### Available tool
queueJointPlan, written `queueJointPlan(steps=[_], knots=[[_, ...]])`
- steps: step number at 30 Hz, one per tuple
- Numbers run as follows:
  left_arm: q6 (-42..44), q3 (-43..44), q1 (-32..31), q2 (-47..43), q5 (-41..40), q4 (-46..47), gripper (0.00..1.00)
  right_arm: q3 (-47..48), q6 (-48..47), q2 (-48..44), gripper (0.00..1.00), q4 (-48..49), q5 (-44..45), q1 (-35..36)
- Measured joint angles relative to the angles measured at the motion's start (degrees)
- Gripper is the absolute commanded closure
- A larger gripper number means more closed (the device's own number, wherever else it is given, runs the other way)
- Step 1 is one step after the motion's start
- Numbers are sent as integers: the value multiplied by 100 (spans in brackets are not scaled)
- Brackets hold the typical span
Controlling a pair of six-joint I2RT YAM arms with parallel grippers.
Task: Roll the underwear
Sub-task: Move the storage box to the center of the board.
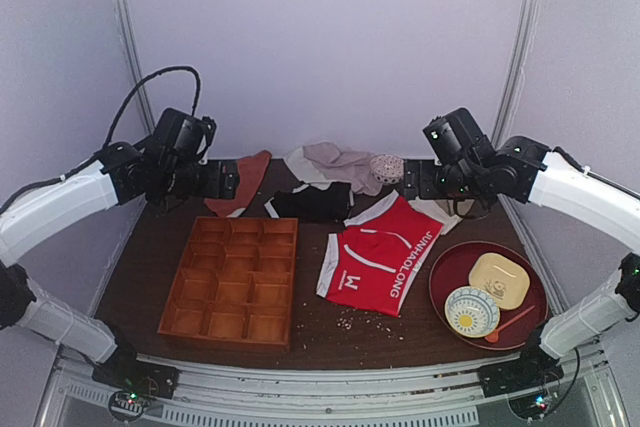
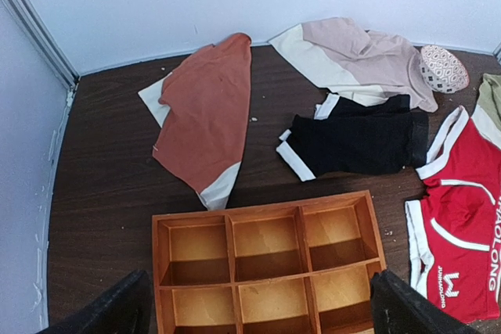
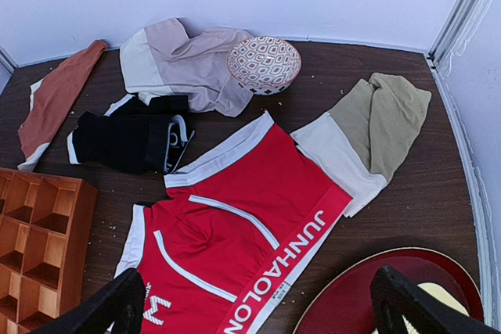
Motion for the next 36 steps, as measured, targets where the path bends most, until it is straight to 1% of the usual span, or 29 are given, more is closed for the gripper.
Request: queueJointPlan(steps=[6,14,19,25,27,29,36], knots=[[-254,232,0,201,-9,-404,3,0,-7,7,0,17,0,2],[-970,229,0,238,74,-1152,18,-33,-15,13,0,111,-2,2],[-1624,155,0,516,365,-1703,37,-227,24,39,0,219,-50,2],[-2199,-286,0,778,872,-1961,43,-245,28,103,0,310,-90,4],[-2343,-391,0,868,984,-2026,48,-247,61,103,0,330,-90,4],[-2444,-466,0,944,1049,-2048,49,-271,92,103,0,361,-94,4],[-2540,-566,2,1235,1054,-2039,47,-463,155,101,0,409,-153,4]])
